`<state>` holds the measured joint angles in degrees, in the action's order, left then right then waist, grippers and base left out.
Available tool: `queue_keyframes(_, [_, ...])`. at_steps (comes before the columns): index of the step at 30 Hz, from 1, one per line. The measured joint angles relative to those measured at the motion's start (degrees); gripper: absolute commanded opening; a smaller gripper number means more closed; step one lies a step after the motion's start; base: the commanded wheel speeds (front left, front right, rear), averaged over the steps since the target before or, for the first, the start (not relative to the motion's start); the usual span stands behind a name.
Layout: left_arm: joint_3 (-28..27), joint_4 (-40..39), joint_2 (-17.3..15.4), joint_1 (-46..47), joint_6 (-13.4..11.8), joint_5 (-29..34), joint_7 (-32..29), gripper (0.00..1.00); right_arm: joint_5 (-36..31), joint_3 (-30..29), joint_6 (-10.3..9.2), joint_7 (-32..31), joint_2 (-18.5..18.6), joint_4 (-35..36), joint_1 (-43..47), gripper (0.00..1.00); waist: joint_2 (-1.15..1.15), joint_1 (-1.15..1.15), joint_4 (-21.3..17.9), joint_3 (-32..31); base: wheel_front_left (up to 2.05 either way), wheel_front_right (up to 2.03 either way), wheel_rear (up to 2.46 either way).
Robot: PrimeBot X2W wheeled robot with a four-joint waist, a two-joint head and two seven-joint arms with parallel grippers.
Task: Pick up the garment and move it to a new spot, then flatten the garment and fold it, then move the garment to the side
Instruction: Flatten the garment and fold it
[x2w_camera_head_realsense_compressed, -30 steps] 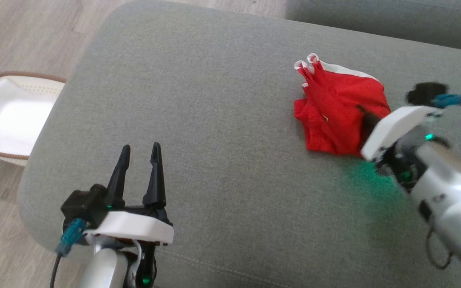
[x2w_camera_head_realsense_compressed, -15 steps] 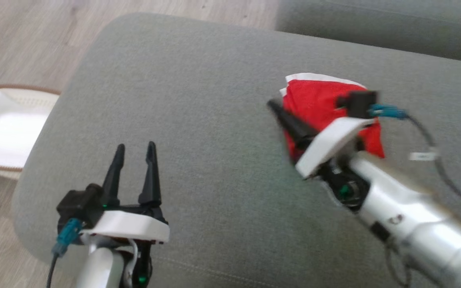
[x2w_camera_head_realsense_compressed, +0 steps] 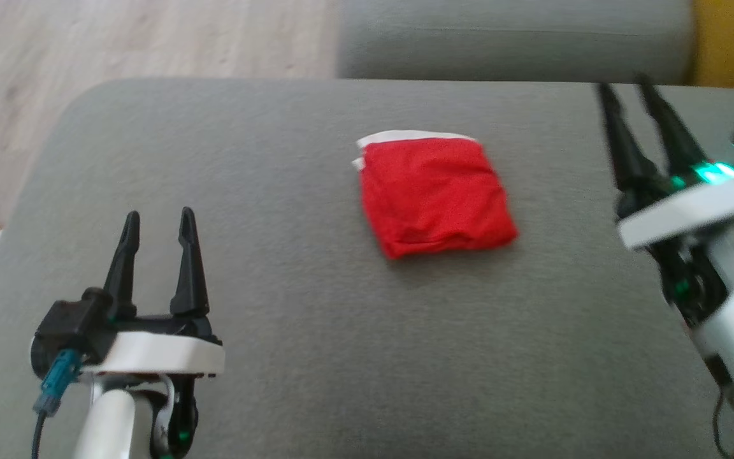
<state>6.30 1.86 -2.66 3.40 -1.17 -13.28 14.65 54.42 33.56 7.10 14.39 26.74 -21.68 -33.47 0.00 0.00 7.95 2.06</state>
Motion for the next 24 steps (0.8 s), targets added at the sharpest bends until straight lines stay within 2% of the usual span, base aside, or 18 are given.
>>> queue_keyframes(4, [-1.5, -0.2, 0.0, -0.3, 1.2, 1.9, 0.0, 1.0, -9.9, -10.9, 0.0, 0.1, -2.9, 2.0, 8.7, 1.0, 0.0, 0.0, -3.4, -0.9, 0.0, 0.0, 0.0])
queue_keyframes(8, [-2.2, 0.7, 0.0, -1.2, 1.7, 3.2, 0.0, 1.0, -18.0, -16.7, 0.0, 0.3, -7.2, 4.1, 16.2, 1.0, 0.0, 0.0, -6.2, -1.6, 0.0, 0.0, 0.0])
queue_keyframes(16, [-3.2, 5.1, 0.1, -1.6, 2.8, 4.7, 0.0, 1.0, -29.5, -21.8, 0.0, 0.3, -11.9, 4.4, 23.6, 1.0, -0.01, 0.0, -8.7, -1.4, 0.0, 0.0, 0.0])
queue_keyframes(19, [-3.4, 6.3, 0.1, -2.2, 2.8, 5.2, 0.0, 1.0, -30.7, -23.2, 0.0, 0.3, -13.4, 3.8, 24.2, 1.0, -0.01, 0.0, -8.8, -1.1, 0.0, 0.0, 0.0])
queue_keyframes(24, [-3.4, 6.7, 0.1, -2.2, 3.2, 5.7, 0.0, 1.0, -32.2, -24.0, 0.0, 0.3, -13.8, 3.5, 24.8, 1.0, -0.01, 0.0, -8.7, -0.7, 0.0, 0.0, 0.0])
